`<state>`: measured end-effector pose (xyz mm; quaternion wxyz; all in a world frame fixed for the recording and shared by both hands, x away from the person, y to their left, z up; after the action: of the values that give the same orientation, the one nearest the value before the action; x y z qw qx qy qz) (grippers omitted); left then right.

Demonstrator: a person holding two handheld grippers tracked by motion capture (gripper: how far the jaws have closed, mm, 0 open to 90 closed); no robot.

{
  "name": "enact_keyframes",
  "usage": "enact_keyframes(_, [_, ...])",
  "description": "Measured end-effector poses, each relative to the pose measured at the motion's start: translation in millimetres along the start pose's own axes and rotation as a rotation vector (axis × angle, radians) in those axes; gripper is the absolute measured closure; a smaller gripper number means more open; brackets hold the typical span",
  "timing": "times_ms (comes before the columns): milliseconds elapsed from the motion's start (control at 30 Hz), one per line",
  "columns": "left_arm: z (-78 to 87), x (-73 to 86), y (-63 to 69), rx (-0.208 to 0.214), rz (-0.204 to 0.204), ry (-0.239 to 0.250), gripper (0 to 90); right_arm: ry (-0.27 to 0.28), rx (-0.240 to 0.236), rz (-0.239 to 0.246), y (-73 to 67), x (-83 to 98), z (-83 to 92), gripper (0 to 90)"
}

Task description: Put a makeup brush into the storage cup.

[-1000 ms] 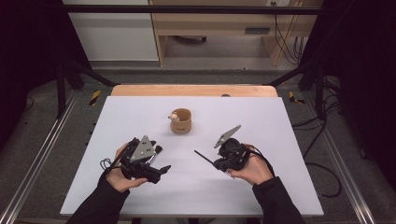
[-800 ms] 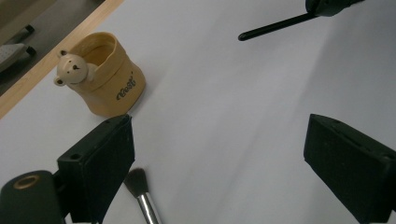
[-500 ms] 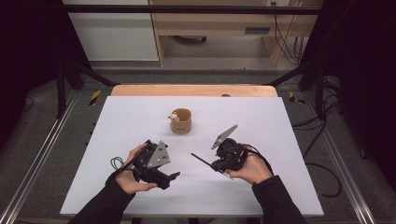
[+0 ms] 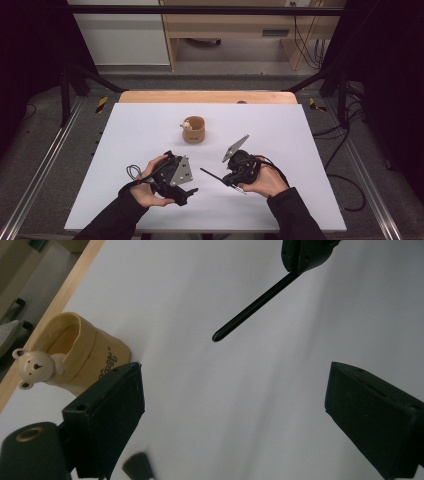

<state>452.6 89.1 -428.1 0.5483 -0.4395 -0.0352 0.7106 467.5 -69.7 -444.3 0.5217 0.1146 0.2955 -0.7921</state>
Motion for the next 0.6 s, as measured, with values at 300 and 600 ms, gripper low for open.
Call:
enact_keyframes(300, [-2.4, -4.4, 10.5, -0.001, -0.077, 0.002, 9.3, -0.013, -0.019, 0.027, -4.4, -1.4, -4.5, 85.6])
enact_keyframes(600, [-6.5, -5.1, 20.6, -0.010, -0.161, -0.006, 11.6, -0.025, -0.039, 0.037, -7.8, -2.4, -9.9, 85.6])
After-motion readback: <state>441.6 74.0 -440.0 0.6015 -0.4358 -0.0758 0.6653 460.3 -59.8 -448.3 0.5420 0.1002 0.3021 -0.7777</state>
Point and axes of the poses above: each handheld gripper's, and its own axes: z roughly backward along the jaws, x roughly out of its underside, y roughly to its right, the point moved 7 cm from there along -z, roughly forward along the jaws, and after that the axes turned 14 degrees about -x, right-handed, at the moved point
